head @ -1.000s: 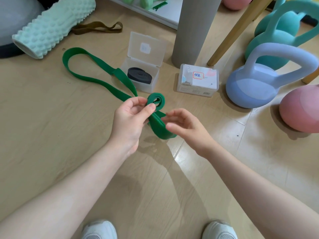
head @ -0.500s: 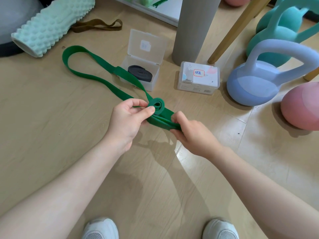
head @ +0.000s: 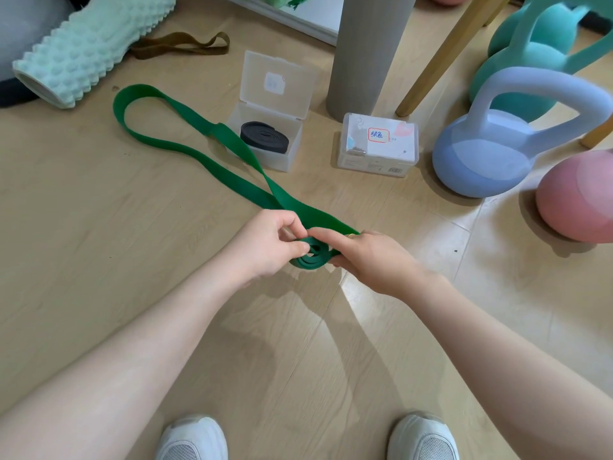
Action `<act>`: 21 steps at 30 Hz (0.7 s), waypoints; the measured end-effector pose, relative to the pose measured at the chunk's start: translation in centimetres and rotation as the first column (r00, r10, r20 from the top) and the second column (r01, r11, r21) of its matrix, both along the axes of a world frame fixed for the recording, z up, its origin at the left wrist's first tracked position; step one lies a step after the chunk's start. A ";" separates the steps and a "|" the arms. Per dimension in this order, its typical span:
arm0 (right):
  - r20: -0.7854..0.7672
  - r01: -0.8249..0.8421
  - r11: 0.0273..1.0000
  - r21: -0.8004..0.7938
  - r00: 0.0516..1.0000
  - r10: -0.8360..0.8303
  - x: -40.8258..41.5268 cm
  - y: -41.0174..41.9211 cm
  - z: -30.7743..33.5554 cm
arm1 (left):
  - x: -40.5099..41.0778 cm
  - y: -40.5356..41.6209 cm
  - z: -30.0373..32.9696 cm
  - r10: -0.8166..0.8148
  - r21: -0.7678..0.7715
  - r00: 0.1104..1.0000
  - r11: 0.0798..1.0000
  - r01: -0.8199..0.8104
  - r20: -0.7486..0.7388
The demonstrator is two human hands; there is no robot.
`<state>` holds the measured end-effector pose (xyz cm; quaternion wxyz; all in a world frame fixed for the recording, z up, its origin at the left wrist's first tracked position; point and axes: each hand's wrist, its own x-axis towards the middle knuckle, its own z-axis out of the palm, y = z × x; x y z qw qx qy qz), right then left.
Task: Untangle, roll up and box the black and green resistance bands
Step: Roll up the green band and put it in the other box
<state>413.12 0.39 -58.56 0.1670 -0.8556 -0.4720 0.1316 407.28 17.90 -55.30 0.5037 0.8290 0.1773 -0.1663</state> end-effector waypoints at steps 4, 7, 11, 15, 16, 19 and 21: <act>-0.053 0.164 0.983 0.083 0.986 -0.160 -0.5 0.2 -0.3 | 0.1 -0.5 0.0 0.284 -0.240 0.959 0.929 -0.280 -0.019; -0.038 0.305 0.944 0.122 0.952 -0.303 -1.5 0.9 -0.6 | -0.3 -1.7 -0.8 0.555 -0.492 0.806 0.653 -0.575 -0.205; -0.156 0.500 0.863 0.067 0.860 -0.486 -3.2 2.2 -0.9 | -1.0 -3.3 -1.4 0.572 -0.617 0.761 0.489 -0.616 -0.307; -0.242 0.605 0.795 0.041 0.778 -0.579 -4.6 3.6 -0.8 | -1.4 -4.3 -1.5 0.612 -0.619 0.782 0.571 -0.539 -0.117; -0.258 0.623 0.781 0.043 0.762 -0.593 -4.8 3.9 -0.8 | -1.4 -4.4 -1.5 0.615 -0.607 0.784 0.591 -0.531 -0.086; -0.284 0.626 0.772 0.106 0.763 -0.580 -4.9 4.2 -1.5 | -1.3 -3.7 -1.5 0.597 -0.579 0.801 0.638 -0.508 -0.045; -0.339 0.599 0.786 0.155 0.779 -0.527 -4.8 3.9 -2.0 | -1.4 -3.0 -1.5 0.578 -0.583 0.815 0.646 -0.493 -0.050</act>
